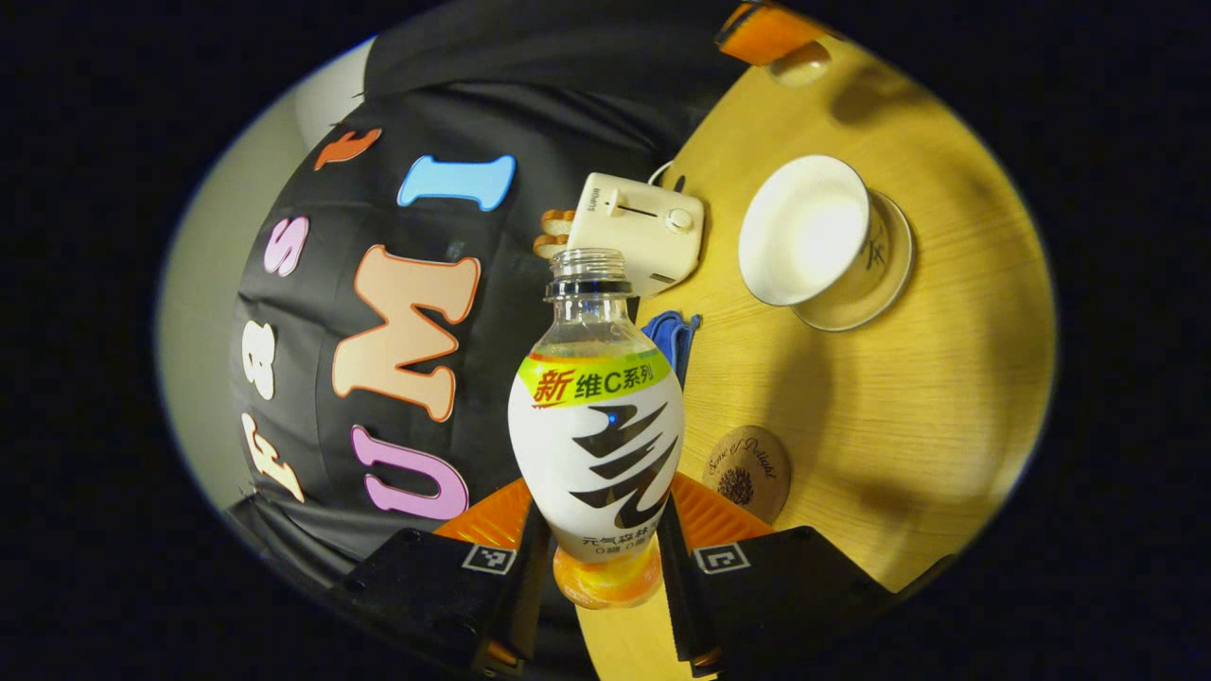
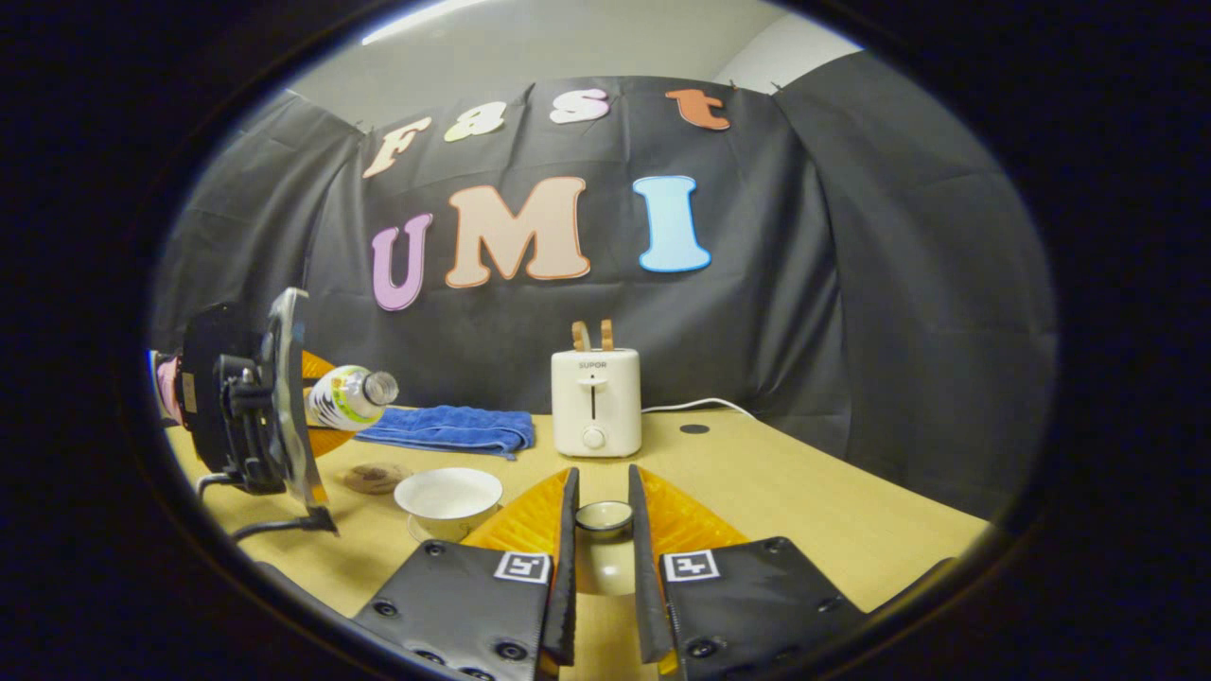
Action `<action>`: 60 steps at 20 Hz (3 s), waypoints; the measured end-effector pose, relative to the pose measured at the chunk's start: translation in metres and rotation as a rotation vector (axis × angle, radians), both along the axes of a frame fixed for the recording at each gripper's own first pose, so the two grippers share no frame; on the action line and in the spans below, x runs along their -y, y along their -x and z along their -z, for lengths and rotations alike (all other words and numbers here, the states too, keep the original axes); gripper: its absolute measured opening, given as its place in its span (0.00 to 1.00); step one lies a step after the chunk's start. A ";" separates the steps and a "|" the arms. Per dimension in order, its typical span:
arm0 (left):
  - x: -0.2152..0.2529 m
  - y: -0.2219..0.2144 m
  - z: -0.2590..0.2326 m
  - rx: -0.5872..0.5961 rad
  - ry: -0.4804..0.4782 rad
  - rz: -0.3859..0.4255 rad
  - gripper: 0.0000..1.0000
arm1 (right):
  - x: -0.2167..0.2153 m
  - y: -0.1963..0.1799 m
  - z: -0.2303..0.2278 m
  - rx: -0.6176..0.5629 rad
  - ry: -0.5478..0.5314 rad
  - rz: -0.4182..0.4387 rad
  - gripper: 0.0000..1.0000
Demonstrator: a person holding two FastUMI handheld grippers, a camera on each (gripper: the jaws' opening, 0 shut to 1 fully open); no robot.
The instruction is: Open the teacup lid with one hand, grasp the water bottle and pour water into the teacup with the other hand; after pouring, place the water bottle on the coaster and then close the teacup lid.
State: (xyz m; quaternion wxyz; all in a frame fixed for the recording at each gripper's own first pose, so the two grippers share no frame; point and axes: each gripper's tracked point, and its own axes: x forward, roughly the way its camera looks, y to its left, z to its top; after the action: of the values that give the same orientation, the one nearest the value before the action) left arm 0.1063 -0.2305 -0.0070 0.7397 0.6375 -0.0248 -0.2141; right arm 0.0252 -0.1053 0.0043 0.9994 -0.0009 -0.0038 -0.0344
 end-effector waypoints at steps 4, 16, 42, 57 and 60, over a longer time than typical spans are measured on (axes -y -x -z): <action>0.008 -0.003 0.010 0.008 -0.113 0.039 0.53 | 0.001 0.000 0.000 0.000 0.001 0.001 0.29; 0.016 -0.005 -0.003 0.081 -0.421 0.126 0.53 | 0.001 -0.001 0.000 -0.001 0.000 -0.002 0.28; 0.028 -0.014 -0.050 0.212 -0.760 0.179 0.53 | 0.001 -0.002 0.002 -0.002 0.000 -0.004 0.28; 0.018 0.006 -0.025 -0.035 -0.202 0.144 0.52 | 0.002 -0.001 0.001 -0.001 0.001 -0.006 0.28; 0.009 0.004 -0.027 -0.108 0.074 0.089 0.52 | 0.001 -0.001 0.001 -0.001 0.001 -0.006 0.28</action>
State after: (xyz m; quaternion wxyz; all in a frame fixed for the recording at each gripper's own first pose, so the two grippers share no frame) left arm 0.1021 -0.2396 0.0198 0.7528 0.5955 -0.0209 -0.2798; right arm 0.0265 -0.1065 0.0031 0.9995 -0.0015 -0.0033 -0.0314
